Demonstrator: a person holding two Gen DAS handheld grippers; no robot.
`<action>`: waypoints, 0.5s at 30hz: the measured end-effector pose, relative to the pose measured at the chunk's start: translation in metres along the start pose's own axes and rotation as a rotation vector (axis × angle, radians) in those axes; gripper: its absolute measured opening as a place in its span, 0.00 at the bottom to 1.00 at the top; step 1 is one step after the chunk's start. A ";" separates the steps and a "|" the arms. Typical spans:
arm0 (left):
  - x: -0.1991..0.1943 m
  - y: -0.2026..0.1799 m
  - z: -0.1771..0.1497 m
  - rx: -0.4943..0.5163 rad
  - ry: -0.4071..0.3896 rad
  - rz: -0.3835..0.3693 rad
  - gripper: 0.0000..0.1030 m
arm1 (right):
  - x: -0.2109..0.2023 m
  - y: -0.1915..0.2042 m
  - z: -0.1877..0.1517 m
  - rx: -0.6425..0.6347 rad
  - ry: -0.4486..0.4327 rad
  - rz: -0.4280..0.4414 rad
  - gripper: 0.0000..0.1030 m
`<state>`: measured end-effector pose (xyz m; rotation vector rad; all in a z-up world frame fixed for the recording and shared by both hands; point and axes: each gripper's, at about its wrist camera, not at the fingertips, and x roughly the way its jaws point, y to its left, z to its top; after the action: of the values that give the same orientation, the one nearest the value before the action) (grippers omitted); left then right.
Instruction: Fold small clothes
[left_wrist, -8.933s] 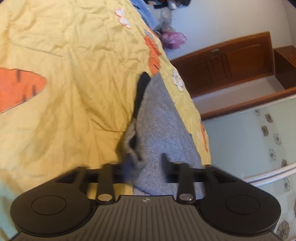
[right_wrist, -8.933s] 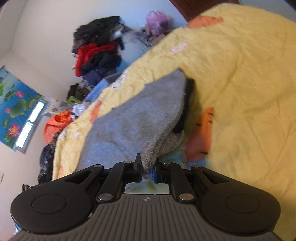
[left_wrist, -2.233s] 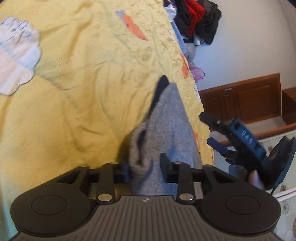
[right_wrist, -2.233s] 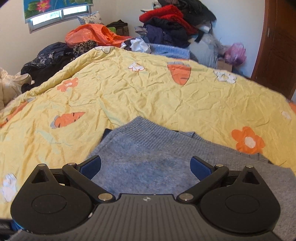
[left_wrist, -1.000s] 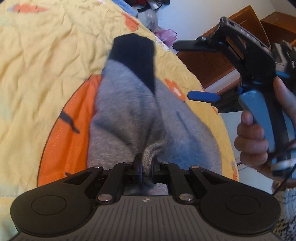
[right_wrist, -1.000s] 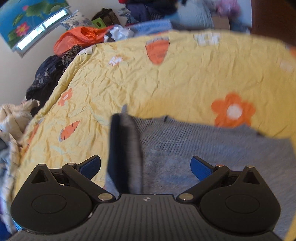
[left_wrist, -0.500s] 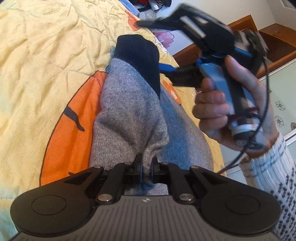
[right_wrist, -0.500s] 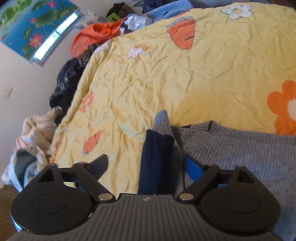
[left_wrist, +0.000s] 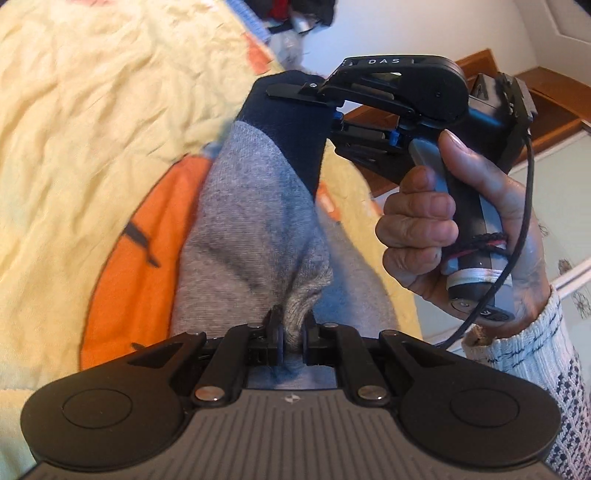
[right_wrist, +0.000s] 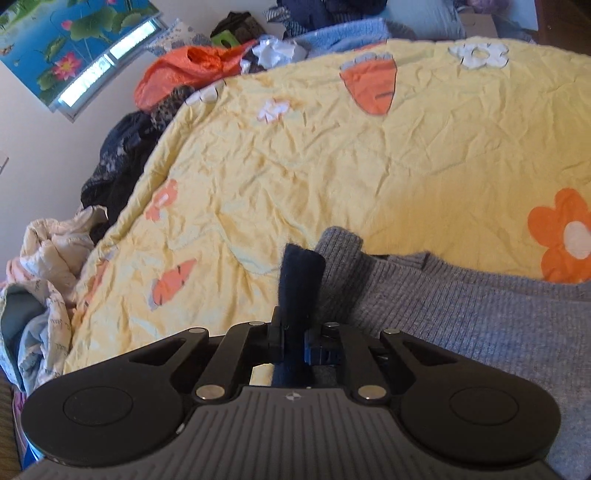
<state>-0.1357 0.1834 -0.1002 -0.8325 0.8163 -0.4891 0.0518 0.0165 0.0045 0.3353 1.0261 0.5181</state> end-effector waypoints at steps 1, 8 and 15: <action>-0.002 -0.006 0.000 0.016 -0.001 -0.002 0.08 | -0.009 0.001 0.001 -0.001 -0.015 0.002 0.14; 0.004 -0.067 -0.012 0.131 0.027 -0.072 0.08 | -0.085 -0.024 0.005 -0.008 -0.101 -0.007 0.14; 0.050 -0.121 -0.041 0.226 0.121 -0.106 0.08 | -0.146 -0.095 -0.004 0.019 -0.146 -0.087 0.14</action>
<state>-0.1468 0.0598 -0.0416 -0.6432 0.8136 -0.7172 0.0111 -0.1429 0.0605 0.3389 0.9002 0.3998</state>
